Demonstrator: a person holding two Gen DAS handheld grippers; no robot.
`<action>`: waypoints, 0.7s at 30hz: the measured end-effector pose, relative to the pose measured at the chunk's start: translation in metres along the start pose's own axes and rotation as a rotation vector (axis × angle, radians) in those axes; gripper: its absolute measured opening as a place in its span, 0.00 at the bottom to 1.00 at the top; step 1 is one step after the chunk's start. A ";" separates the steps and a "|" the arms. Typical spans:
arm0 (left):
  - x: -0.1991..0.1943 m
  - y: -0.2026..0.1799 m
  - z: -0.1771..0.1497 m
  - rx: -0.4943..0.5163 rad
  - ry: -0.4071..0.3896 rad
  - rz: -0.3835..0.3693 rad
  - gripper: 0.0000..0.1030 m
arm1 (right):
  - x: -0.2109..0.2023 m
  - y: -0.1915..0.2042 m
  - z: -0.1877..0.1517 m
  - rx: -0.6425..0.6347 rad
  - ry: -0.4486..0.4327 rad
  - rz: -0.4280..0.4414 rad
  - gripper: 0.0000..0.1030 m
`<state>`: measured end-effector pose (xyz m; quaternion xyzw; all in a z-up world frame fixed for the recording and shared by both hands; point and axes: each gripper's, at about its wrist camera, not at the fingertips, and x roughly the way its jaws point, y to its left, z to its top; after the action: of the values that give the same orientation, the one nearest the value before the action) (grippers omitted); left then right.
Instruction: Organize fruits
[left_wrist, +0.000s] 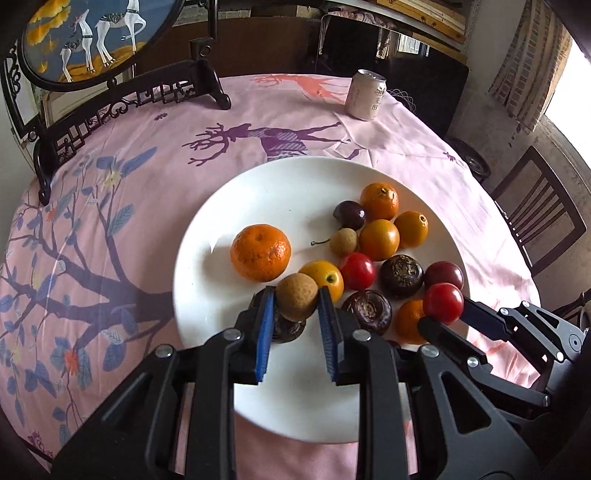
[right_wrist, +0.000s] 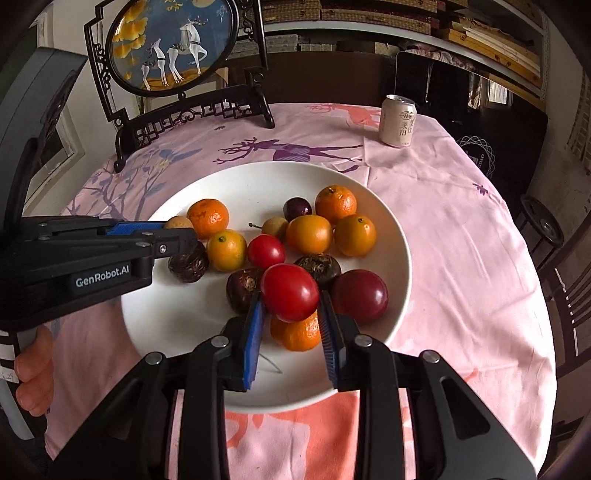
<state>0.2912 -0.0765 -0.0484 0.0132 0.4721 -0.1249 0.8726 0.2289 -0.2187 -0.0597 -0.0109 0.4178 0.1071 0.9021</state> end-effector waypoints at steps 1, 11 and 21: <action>0.002 0.001 0.001 -0.003 0.002 0.000 0.23 | 0.003 0.000 0.001 -0.004 0.003 0.000 0.29; -0.024 0.014 -0.004 -0.035 -0.058 0.026 0.79 | -0.021 -0.001 -0.006 -0.009 -0.036 -0.092 0.66; -0.111 0.001 -0.114 -0.040 -0.208 0.113 0.96 | -0.084 0.015 -0.084 0.040 -0.034 -0.196 0.99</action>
<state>0.1398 -0.0369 -0.0197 0.0093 0.3799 -0.0668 0.9226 0.1098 -0.2288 -0.0495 -0.0318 0.4014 0.0101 0.9153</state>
